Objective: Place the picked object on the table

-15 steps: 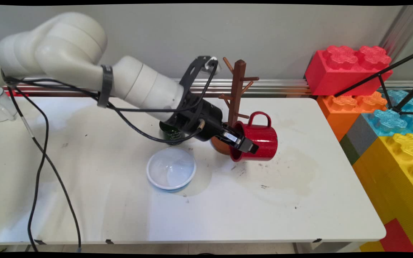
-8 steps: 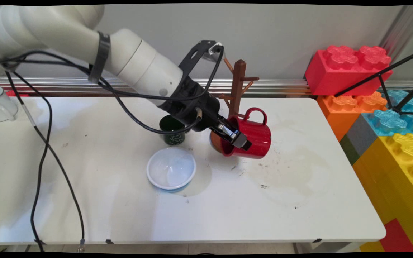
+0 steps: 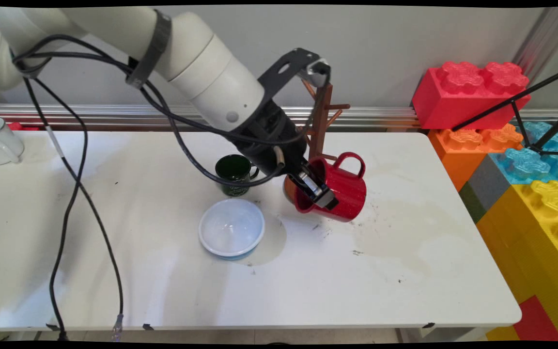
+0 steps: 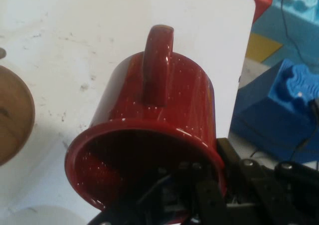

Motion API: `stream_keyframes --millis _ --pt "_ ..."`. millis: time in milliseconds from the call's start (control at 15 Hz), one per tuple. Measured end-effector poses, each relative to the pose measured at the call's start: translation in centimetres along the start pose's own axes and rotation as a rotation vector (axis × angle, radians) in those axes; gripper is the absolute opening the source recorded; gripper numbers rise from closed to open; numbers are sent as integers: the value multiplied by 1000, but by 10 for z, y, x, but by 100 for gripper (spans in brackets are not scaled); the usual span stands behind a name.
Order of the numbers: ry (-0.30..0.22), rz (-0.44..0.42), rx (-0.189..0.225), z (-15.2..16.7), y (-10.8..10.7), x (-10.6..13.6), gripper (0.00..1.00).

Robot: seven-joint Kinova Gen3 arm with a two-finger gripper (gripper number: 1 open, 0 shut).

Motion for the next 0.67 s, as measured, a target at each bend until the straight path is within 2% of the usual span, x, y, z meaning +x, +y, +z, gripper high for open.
stream_keyframes --millis 667 --pt "-191 142 121 35 27 29 0"
